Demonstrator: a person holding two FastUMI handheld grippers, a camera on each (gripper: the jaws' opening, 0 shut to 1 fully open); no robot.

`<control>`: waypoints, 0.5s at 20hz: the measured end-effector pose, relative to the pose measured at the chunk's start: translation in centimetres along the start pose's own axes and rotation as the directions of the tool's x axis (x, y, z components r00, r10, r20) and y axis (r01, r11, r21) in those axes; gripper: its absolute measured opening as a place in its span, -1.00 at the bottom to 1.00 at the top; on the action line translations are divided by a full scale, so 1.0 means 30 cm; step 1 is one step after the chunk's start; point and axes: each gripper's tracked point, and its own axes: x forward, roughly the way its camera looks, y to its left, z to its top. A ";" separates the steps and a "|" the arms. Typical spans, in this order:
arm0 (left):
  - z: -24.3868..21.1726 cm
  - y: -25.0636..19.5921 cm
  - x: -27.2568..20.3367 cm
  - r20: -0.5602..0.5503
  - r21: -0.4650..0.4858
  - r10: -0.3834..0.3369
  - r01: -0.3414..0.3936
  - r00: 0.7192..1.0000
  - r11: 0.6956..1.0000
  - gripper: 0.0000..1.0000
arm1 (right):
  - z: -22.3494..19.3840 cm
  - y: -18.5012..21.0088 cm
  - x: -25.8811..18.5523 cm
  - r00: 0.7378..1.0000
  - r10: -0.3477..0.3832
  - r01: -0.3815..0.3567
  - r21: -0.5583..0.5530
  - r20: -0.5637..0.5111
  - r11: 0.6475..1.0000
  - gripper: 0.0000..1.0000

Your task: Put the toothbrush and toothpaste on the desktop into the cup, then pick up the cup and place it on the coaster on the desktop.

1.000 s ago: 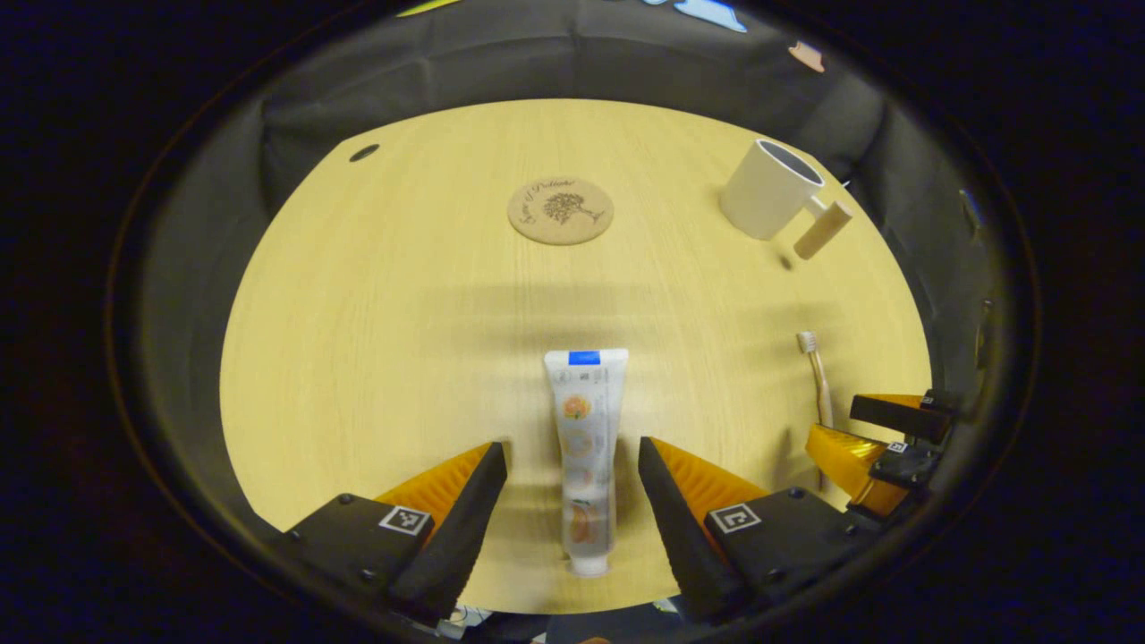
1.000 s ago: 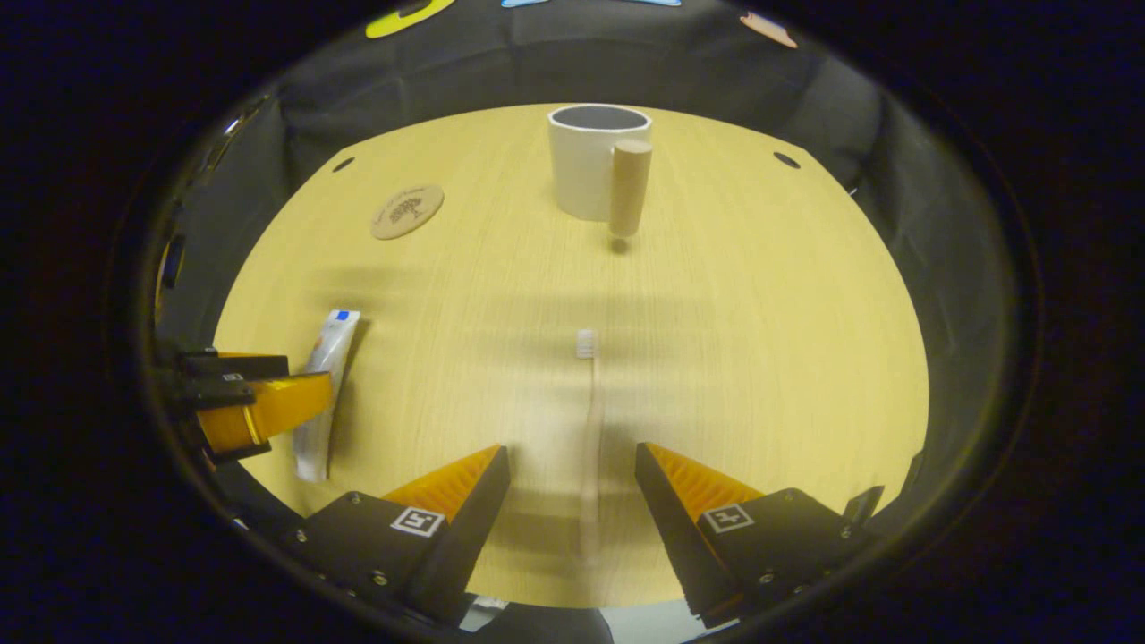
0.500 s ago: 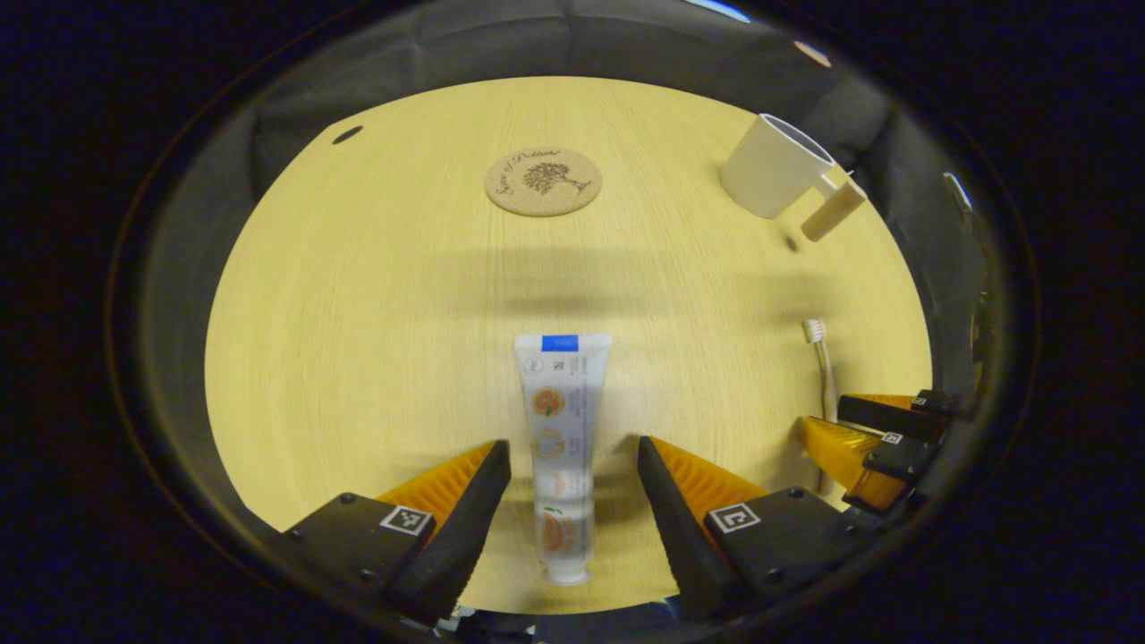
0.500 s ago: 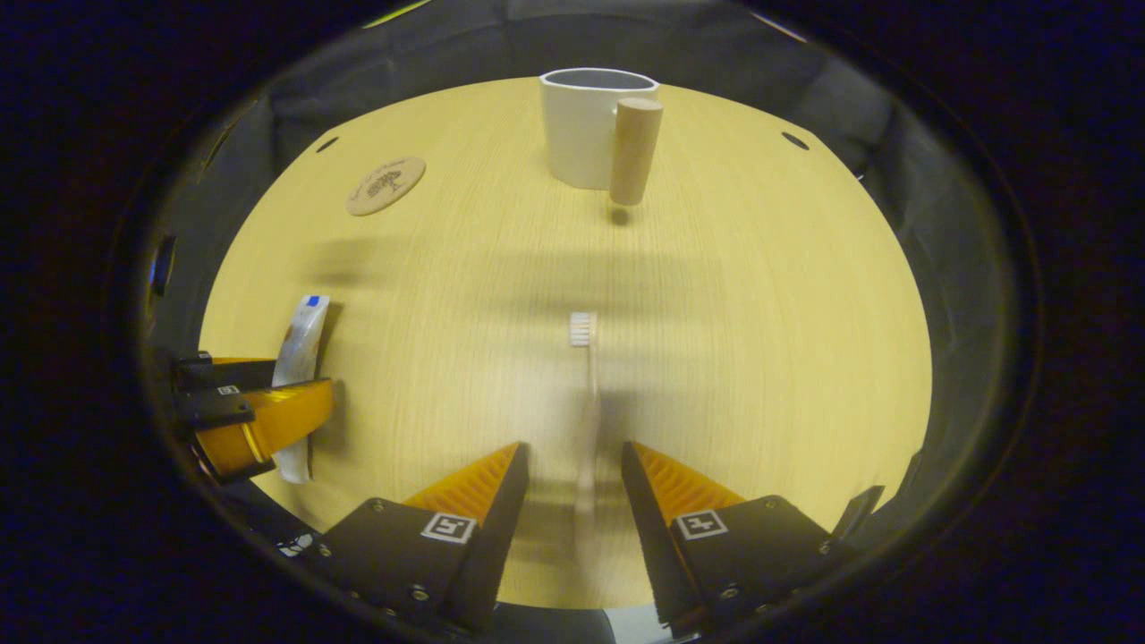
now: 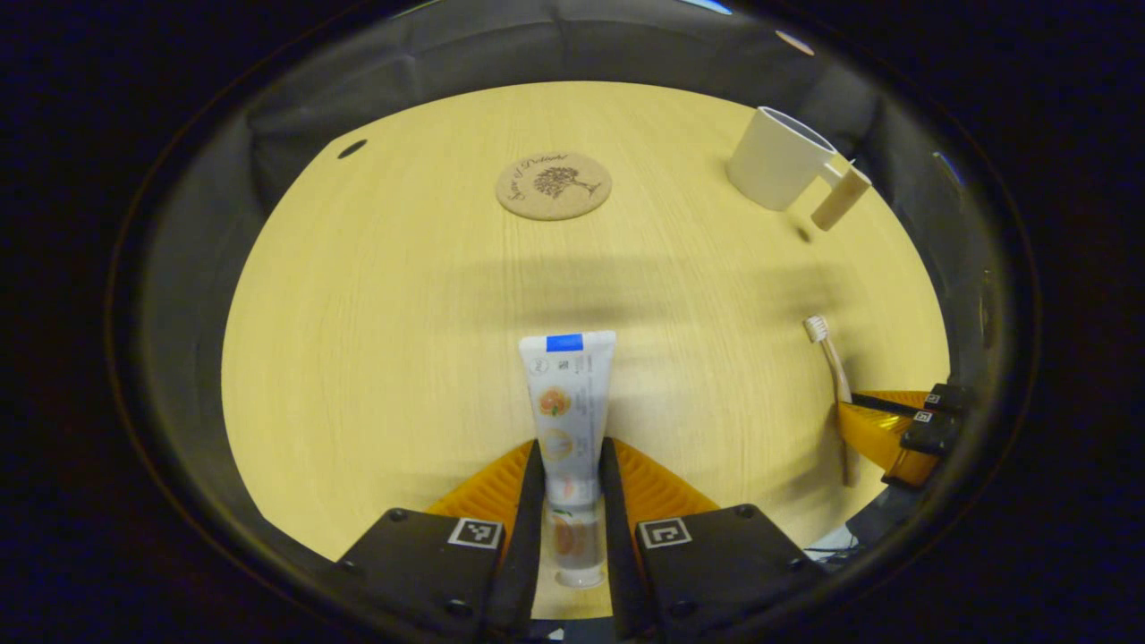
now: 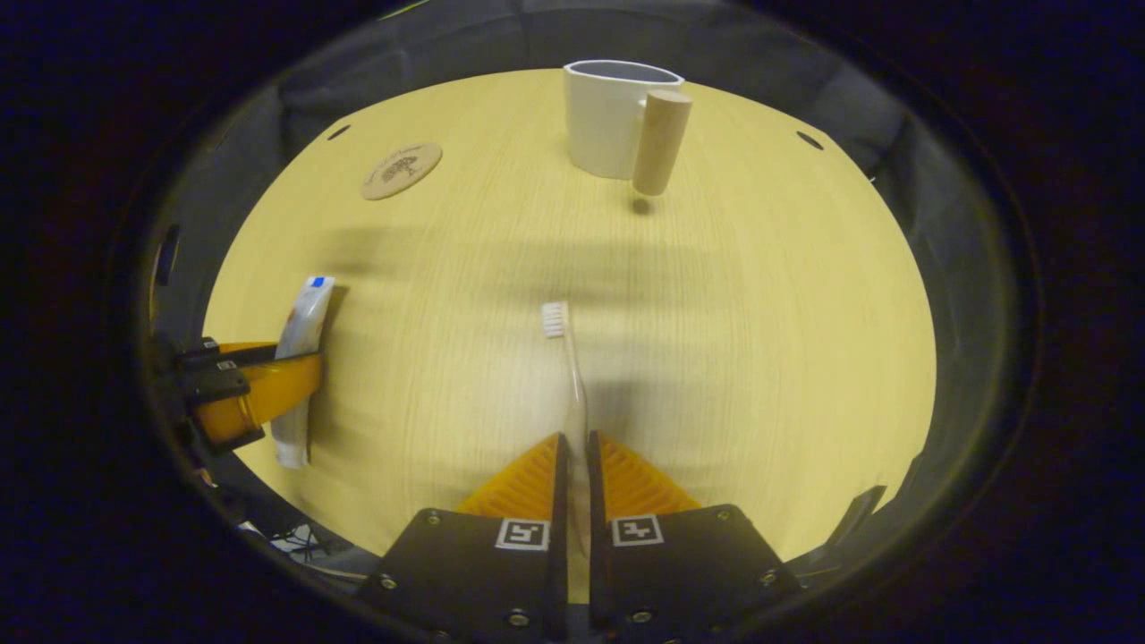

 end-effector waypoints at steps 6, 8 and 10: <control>0.005 0.000 -0.008 0.022 0.003 -0.019 0.019 1.000 1.000 -0.46 | 0.014 -0.005 -0.006 0.997 0.051 -0.053 0.029 0.054 0.998 -0.92; 0.006 0.001 -0.011 0.033 0.001 -0.028 0.028 0.999 1.000 -0.46 | 0.012 -0.004 -0.008 0.996 0.064 -0.068 0.053 0.065 0.996 -0.95; 0.003 0.006 -0.015 0.039 -0.008 -0.028 0.028 0.999 1.000 -0.46 | 0.013 -0.002 -0.015 0.994 0.071 -0.076 0.064 0.078 0.995 -0.94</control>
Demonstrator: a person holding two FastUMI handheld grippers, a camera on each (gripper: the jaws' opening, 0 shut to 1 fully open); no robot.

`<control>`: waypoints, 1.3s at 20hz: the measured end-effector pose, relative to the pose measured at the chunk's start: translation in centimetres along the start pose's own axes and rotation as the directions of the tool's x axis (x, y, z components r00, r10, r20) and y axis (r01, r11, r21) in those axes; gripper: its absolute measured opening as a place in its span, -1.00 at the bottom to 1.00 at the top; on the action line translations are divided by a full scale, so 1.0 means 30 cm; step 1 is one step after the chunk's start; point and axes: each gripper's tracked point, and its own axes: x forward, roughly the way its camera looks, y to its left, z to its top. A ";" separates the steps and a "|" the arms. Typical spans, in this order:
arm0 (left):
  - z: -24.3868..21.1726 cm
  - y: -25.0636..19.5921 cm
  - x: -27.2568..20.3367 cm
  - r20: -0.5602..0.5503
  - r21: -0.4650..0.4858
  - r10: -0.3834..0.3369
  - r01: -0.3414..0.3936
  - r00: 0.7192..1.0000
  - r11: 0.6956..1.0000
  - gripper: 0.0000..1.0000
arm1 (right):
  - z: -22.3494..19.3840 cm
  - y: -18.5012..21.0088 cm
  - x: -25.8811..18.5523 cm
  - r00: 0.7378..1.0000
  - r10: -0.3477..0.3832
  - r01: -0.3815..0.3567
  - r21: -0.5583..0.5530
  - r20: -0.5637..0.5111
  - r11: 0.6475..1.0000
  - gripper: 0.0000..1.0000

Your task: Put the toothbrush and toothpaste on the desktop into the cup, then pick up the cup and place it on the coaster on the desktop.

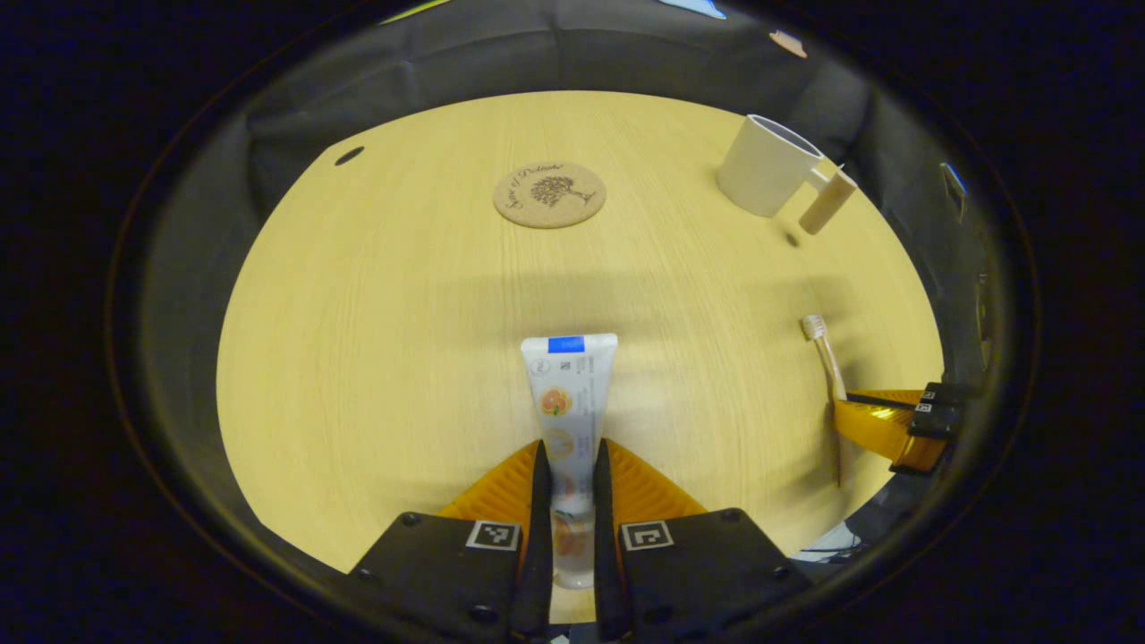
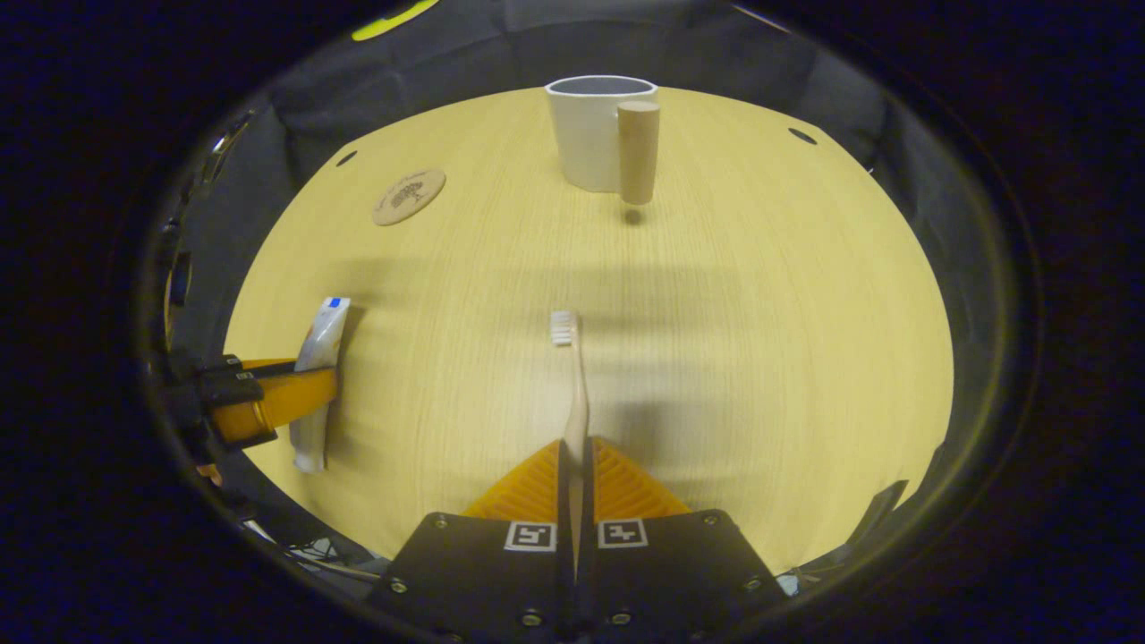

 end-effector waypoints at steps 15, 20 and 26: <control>0.251 -0.032 -0.225 0.328 -0.039 -0.011 0.025 0.945 0.999 -0.46 | 0.304 0.066 -0.256 0.899 0.134 -0.134 -0.030 0.418 0.991 -0.95; 0.371 -0.068 -0.308 0.454 -0.027 -0.012 0.028 0.891 0.999 -0.46 | 0.466 0.070 -0.345 0.814 0.141 -0.126 -0.066 0.564 0.990 -0.96; 0.546 -0.122 -0.408 0.589 -0.038 -0.039 0.076 0.807 0.996 -0.46 | 0.656 0.082 -0.400 0.730 0.166 -0.136 -0.097 0.663 0.986 -0.96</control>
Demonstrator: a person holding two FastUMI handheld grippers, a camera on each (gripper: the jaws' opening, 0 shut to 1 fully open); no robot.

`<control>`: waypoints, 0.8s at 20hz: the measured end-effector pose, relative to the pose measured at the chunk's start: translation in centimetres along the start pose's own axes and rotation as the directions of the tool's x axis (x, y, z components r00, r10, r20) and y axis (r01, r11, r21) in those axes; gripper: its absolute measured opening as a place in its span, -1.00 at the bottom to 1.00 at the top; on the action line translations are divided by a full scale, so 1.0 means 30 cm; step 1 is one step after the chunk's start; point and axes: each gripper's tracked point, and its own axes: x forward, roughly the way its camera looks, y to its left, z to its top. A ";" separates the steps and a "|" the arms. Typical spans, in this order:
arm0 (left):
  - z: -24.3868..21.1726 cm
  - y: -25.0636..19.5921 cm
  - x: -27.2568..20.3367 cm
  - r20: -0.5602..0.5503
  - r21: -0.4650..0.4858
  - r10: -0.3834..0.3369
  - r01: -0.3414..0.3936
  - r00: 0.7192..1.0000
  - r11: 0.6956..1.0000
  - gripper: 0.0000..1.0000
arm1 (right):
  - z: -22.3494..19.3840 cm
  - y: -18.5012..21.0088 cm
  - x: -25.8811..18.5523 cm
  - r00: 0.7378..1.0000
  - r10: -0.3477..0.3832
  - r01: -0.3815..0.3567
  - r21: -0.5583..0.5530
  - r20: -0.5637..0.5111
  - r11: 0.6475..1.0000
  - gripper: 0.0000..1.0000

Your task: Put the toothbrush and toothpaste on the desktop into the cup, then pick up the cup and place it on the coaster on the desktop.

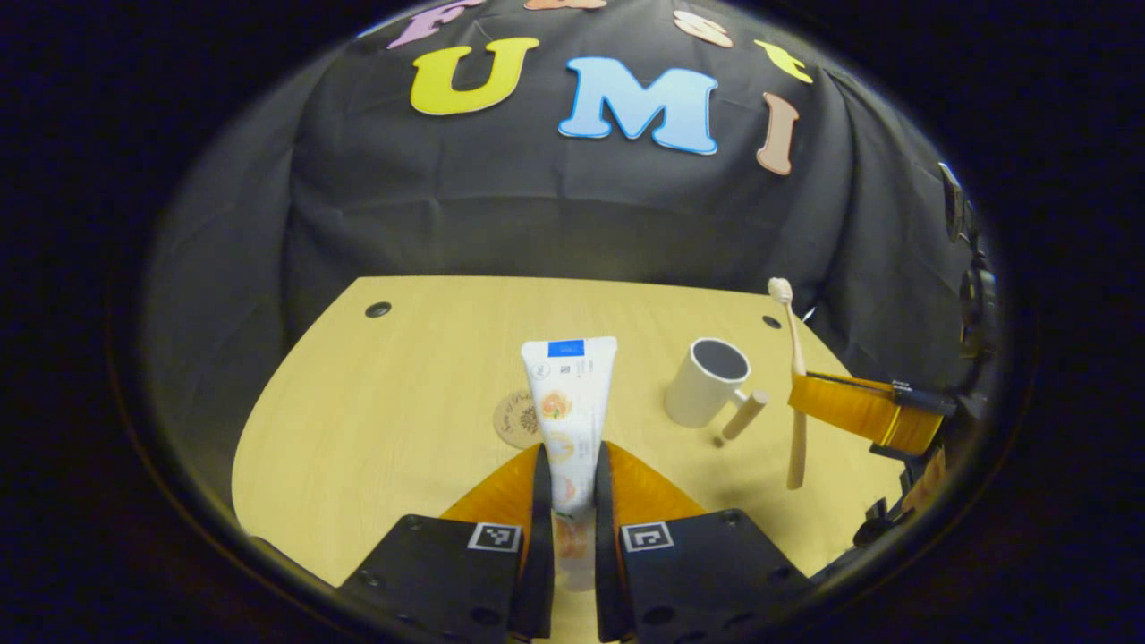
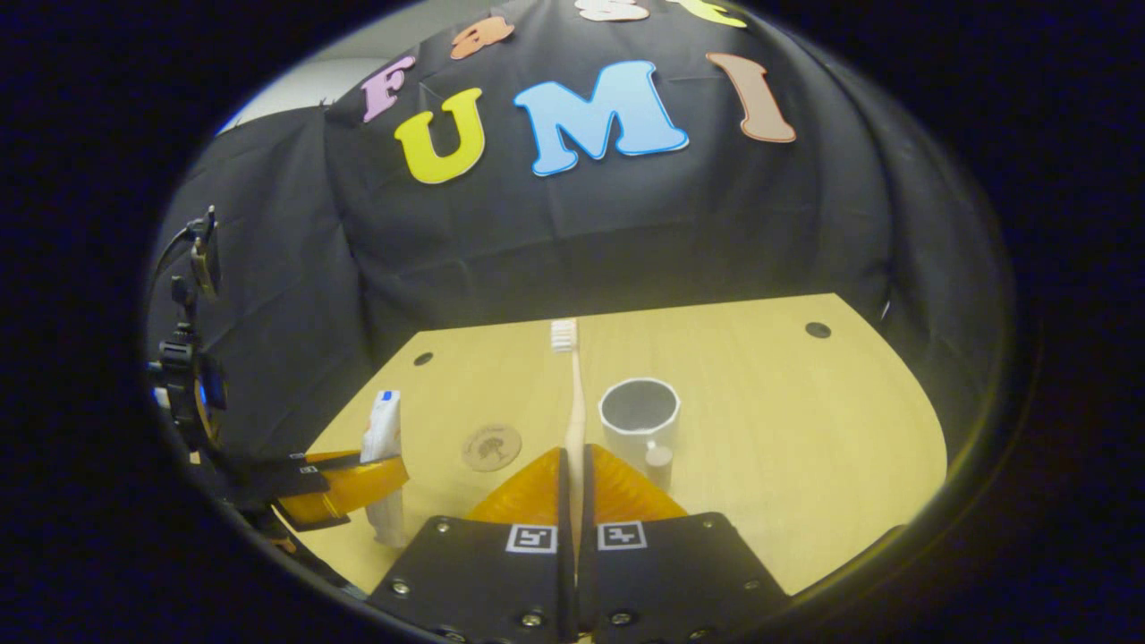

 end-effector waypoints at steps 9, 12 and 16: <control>0.247 -0.080 0.041 0.162 0.034 0.005 -0.011 0.987 0.999 -0.47 | 0.200 -0.051 0.187 0.992 0.016 -0.012 -0.036 0.126 0.999 -0.96; 0.293 -0.097 0.040 0.200 0.022 0.013 -0.018 0.980 1.000 -0.47 | 0.240 -0.079 0.255 0.987 0.023 -0.017 -0.043 0.157 0.999 -0.96; 0.324 -0.111 0.028 0.208 0.011 0.016 -0.019 0.978 1.000 -0.48 | 0.245 -0.126 0.346 0.984 0.017 -0.002 -0.085 0.178 0.996 -0.96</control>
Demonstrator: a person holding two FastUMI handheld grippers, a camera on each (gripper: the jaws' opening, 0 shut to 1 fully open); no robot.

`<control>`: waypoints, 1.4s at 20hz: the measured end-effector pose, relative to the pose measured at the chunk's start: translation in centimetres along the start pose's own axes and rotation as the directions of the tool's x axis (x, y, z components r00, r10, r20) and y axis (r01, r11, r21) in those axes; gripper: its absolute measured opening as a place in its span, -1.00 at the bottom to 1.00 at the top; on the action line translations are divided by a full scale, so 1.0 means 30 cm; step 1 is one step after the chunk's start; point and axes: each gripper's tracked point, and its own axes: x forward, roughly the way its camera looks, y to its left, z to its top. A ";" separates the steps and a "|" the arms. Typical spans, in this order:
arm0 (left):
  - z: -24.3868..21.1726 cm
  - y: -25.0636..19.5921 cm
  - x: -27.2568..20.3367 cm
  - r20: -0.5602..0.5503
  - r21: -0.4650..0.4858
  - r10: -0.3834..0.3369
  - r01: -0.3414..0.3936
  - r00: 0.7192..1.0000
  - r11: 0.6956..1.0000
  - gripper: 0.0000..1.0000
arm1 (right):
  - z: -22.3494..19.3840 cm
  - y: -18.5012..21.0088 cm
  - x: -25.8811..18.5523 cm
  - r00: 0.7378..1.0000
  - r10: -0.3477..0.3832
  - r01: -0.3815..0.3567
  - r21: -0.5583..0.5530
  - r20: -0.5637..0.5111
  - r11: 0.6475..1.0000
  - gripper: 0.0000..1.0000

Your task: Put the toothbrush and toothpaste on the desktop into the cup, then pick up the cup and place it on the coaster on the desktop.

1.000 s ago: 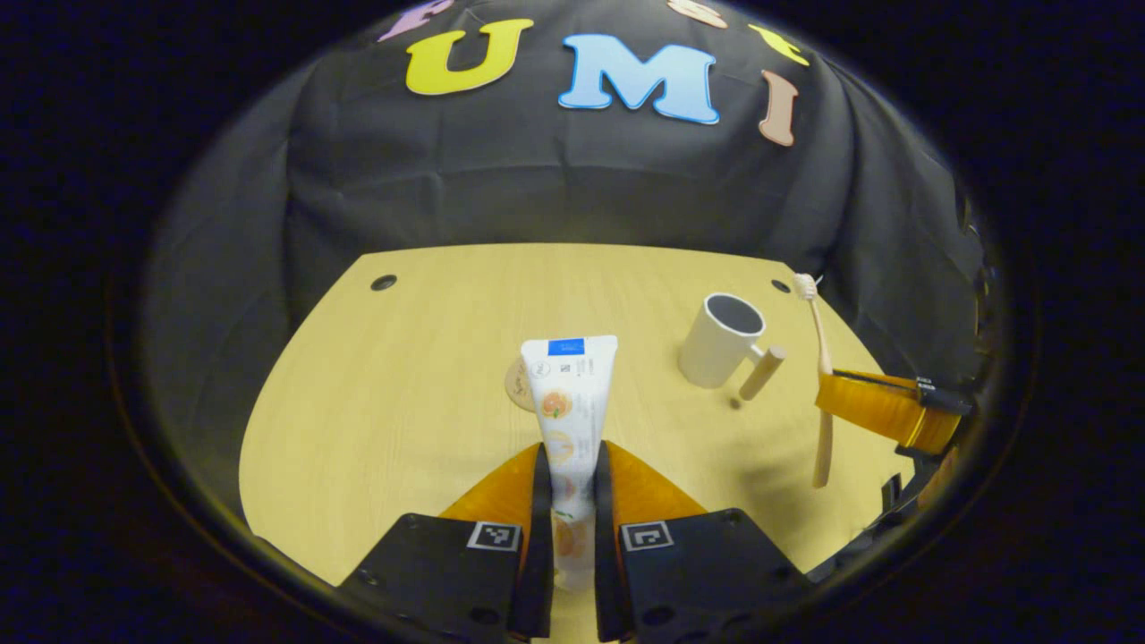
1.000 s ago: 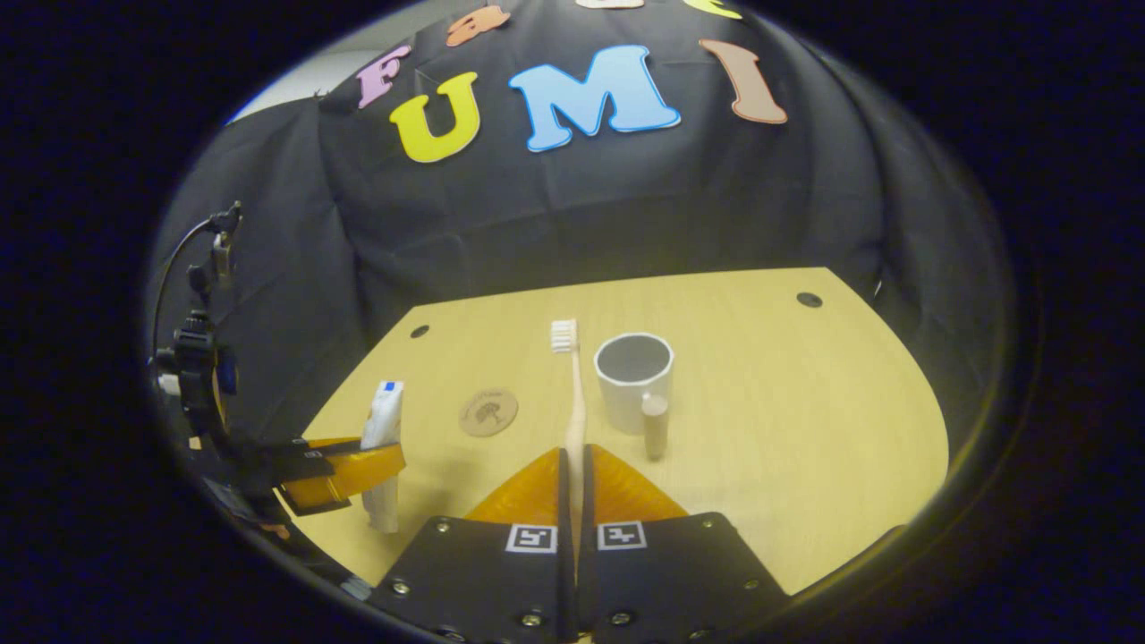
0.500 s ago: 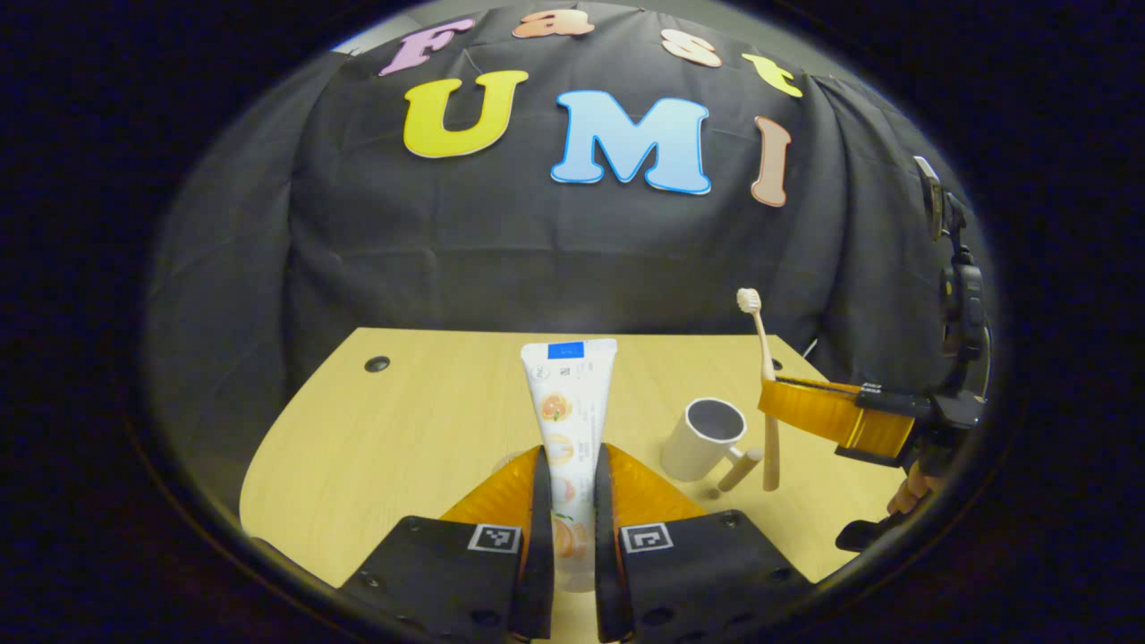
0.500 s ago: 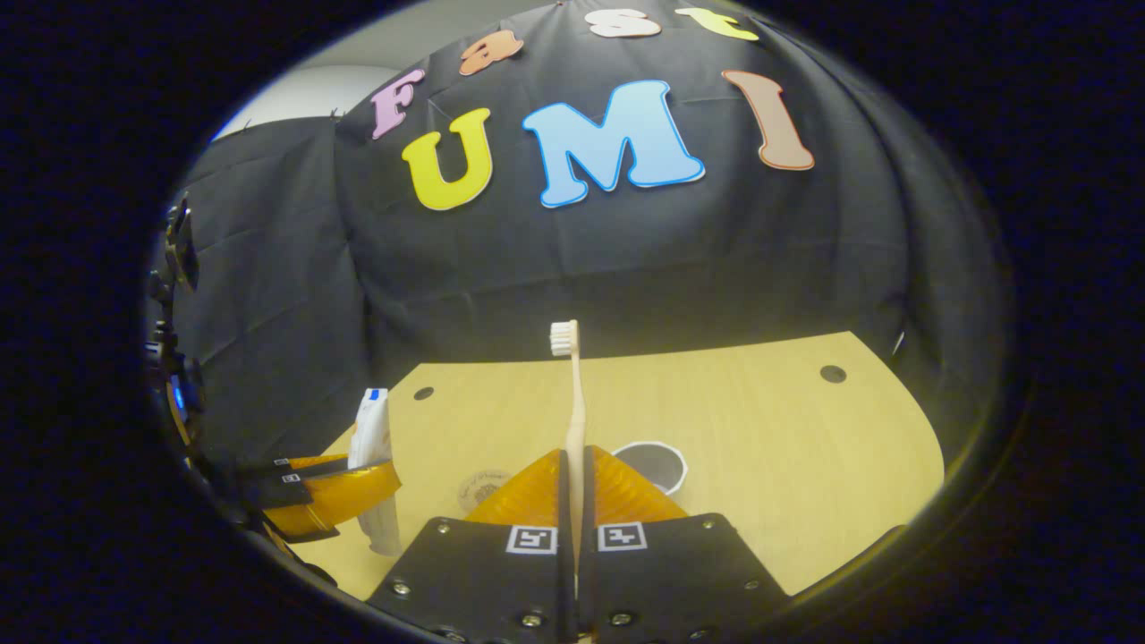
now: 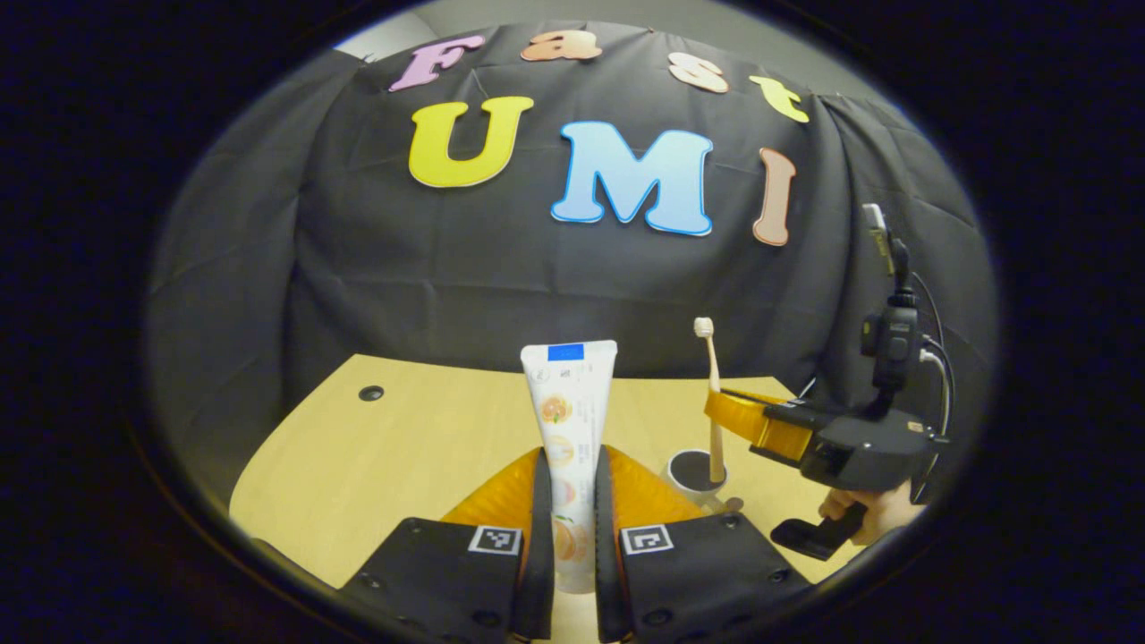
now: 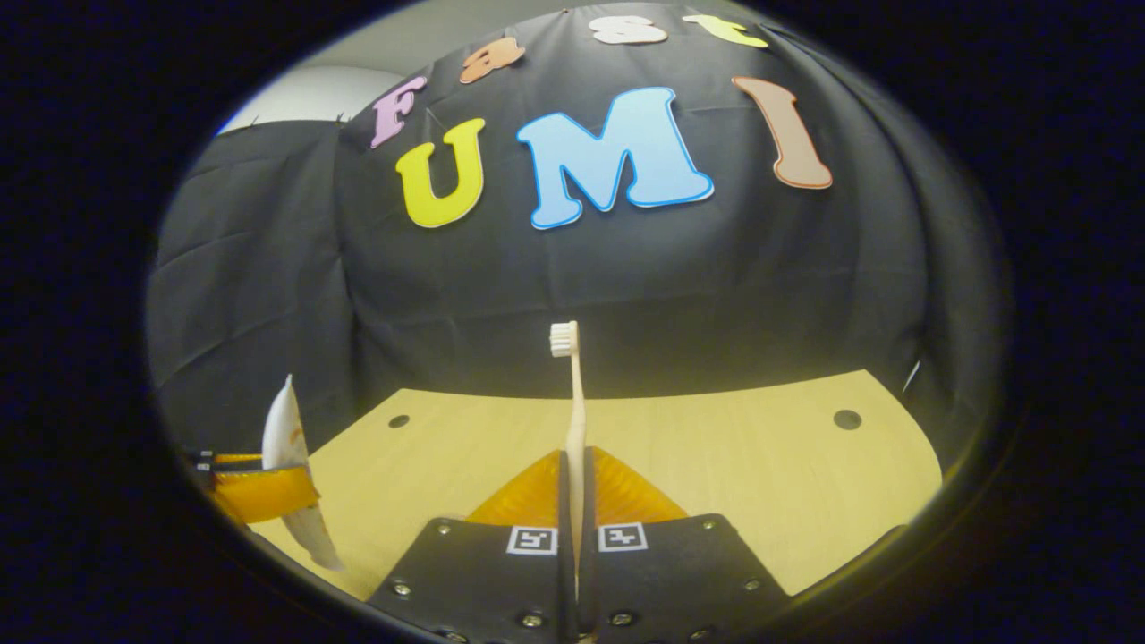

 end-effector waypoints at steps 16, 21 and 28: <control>-0.037 0.005 0.008 -0.040 -0.028 0.027 -0.028 0.999 0.999 -0.47 | -0.195 -0.039 0.078 0.995 -0.042 0.028 -0.146 -0.093 0.989 -0.94; -0.044 -0.012 0.020 -0.045 -0.042 0.021 -0.023 0.999 0.999 -0.47 | -0.216 -0.033 0.018 0.993 -0.023 0.010 -0.109 -0.112 0.994 -0.36; -0.038 -0.073 0.038 -0.029 -0.055 -0.017 0.015 0.999 0.998 -0.47 | -0.177 -0.081 -0.090 0.994 -0.065 0.057 -0.089 -0.086 0.994 0.83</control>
